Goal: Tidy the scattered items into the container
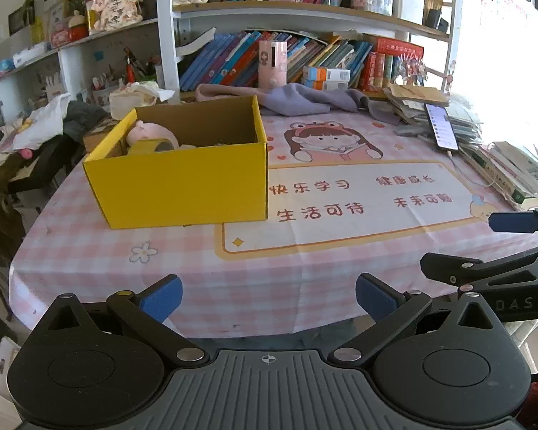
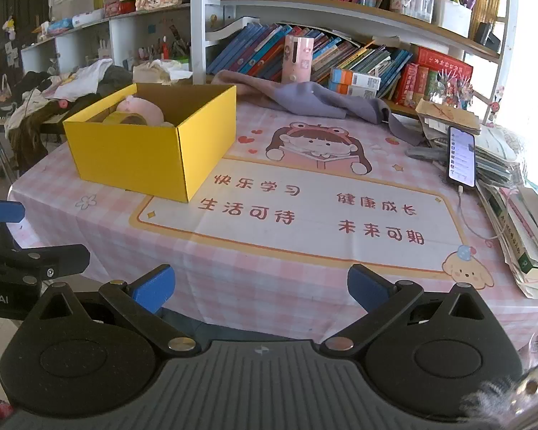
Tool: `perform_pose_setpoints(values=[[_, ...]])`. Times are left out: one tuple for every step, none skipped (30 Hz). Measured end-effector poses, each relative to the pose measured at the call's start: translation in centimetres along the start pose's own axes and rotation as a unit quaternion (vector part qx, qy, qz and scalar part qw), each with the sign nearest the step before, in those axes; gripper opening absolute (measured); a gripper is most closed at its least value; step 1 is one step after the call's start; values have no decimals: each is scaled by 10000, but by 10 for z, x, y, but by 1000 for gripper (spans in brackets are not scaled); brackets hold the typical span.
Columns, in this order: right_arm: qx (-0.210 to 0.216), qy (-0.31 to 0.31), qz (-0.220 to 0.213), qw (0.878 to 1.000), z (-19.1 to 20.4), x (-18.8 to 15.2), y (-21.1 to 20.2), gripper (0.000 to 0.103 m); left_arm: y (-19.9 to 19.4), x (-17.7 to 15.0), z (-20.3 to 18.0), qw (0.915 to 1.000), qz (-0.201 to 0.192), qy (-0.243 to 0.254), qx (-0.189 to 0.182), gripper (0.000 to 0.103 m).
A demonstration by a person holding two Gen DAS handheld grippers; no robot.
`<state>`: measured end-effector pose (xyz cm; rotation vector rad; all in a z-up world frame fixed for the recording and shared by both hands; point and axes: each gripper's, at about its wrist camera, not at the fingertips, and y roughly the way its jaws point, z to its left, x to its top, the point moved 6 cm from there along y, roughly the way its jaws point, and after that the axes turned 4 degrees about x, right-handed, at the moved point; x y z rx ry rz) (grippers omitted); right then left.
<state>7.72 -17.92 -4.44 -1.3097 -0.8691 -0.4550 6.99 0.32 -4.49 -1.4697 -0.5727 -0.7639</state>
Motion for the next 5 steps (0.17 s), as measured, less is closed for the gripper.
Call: perform_pose_setpoints(values=[[1, 6, 5, 10000, 0, 0, 1, 103, 0, 0, 0, 10000, -9, 3, -8, 103], [5, 9, 10, 10000, -1, -1, 1, 103, 0, 0, -1, 10000, -10, 11, -7, 103], [7, 15, 16, 10000, -1, -1, 2, 103, 1, 0, -1, 10000, -5, 15, -8, 103], [9, 18, 22, 10000, -1, -1, 3, 103, 1, 0, -1, 10000, -3, 18, -9, 103], [12, 20, 26, 10000, -1, -2, 4, 103, 1, 0, -1, 10000, -4, 20, -10, 103]])
